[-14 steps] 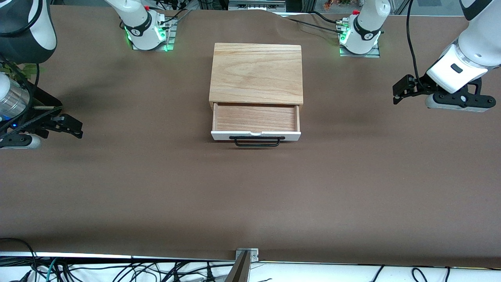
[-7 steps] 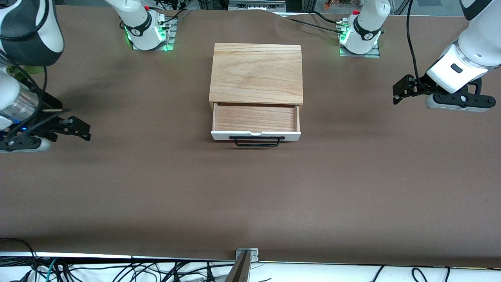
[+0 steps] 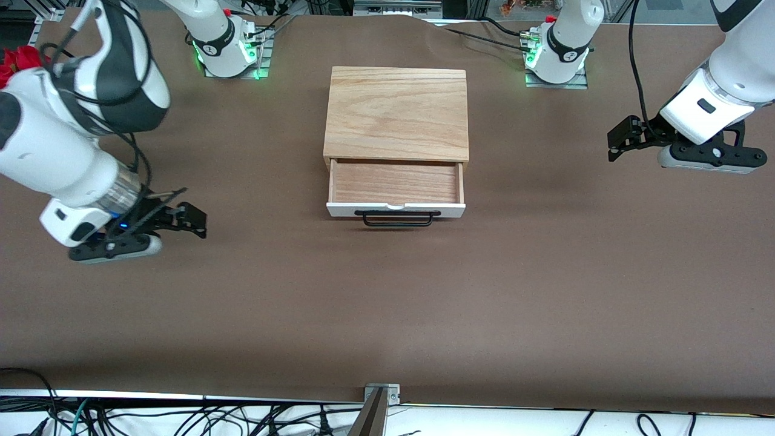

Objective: Close drawer with both arms simultaneously
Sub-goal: 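Swing the right gripper out and toward the drawer front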

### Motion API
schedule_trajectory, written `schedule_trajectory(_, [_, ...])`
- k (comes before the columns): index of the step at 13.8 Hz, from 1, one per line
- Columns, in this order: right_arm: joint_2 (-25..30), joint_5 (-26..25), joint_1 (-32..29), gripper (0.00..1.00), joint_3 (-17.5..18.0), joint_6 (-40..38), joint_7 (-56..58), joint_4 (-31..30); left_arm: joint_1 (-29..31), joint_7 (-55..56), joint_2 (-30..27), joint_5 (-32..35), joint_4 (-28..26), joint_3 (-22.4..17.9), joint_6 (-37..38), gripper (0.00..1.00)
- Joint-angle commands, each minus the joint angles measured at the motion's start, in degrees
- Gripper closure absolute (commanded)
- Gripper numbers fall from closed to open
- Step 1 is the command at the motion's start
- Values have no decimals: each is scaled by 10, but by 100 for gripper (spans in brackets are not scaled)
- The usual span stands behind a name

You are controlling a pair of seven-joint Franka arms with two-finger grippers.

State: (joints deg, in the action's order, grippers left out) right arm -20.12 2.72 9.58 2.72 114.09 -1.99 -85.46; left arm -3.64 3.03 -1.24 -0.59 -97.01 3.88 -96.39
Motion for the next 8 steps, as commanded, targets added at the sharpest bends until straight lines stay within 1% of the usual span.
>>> schedule_trajectory(1, [-28,8,19,0,-1,39,1,14,1,-9,3,-5,12,0,11,0])
schedule_trajectory(4, [-49,8,45,0,-1,76,1,14,1,-9,2,-5,12,0,11,0])
schedule_trajectory(8, [-65,8,53,0,-1,90,3,14,1,-9,2,-5,12,0,12,0])
